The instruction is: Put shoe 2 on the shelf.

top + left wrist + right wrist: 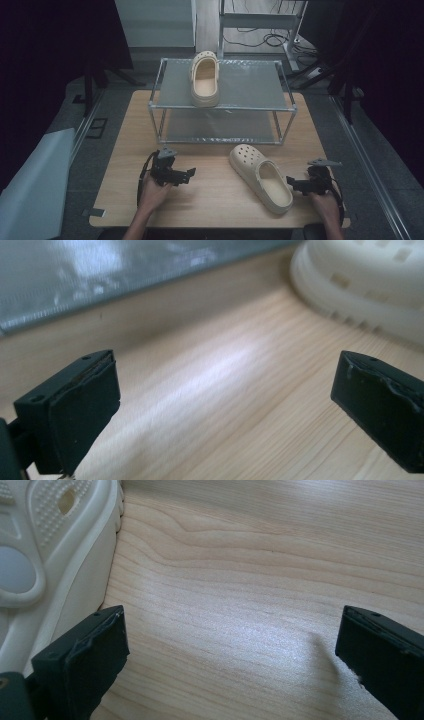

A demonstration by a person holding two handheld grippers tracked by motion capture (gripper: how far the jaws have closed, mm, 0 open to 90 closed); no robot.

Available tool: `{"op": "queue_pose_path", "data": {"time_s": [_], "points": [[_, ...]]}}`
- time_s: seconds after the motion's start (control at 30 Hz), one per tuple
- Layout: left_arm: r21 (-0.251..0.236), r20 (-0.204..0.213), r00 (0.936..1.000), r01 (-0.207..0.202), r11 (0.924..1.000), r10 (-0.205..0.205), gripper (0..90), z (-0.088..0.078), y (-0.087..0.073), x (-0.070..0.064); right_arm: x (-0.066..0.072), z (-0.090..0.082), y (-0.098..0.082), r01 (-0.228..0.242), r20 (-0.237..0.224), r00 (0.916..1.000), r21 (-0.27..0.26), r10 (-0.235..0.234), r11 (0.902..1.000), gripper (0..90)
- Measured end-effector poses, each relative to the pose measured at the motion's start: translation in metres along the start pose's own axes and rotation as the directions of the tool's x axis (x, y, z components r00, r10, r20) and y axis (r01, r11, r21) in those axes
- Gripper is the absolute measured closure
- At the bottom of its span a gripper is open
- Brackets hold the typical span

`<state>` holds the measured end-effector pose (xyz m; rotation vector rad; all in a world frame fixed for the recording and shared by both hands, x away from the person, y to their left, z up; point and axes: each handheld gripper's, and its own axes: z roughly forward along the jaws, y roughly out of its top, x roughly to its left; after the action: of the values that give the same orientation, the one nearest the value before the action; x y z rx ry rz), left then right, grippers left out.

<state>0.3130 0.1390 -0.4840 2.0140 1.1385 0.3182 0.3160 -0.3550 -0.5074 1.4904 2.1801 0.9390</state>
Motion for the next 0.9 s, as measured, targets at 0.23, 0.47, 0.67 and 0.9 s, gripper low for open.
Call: {"op": "queue_pose_path", "data": {"time_s": [0.23,0.47,0.67,0.9], "points": [[0.033,-0.040,0.9980,-0.048,0.9983,0.050,0.0,0.004,-0.012,-0.006,0.003,0.000,0.000,0.020,0.002,0.9998,0.011,-0.020,0.9997,0.2],[0.030,-0.044,0.9982,-0.040,0.9987,0.041,0.0,0.007,-0.018,-0.003,0.011,0.000,0.000,0.054,0.001,0.9986,0.022,-0.054,0.9983,0.7],[0.048,-0.050,0.9967,-0.061,0.9970,0.063,0.0,0.011,-0.021,-0.004,0.016,-0.004,-0.003,0.062,-0.006,0.9981,0.036,-0.062,0.9974,1.2],[0.045,-0.044,0.9974,-0.055,0.9975,0.057,0.0,0.012,-0.022,-0.004,0.033,-0.007,-0.008,0.124,-0.034,0.9919,0.064,-0.122,0.9902,0.5]]}}
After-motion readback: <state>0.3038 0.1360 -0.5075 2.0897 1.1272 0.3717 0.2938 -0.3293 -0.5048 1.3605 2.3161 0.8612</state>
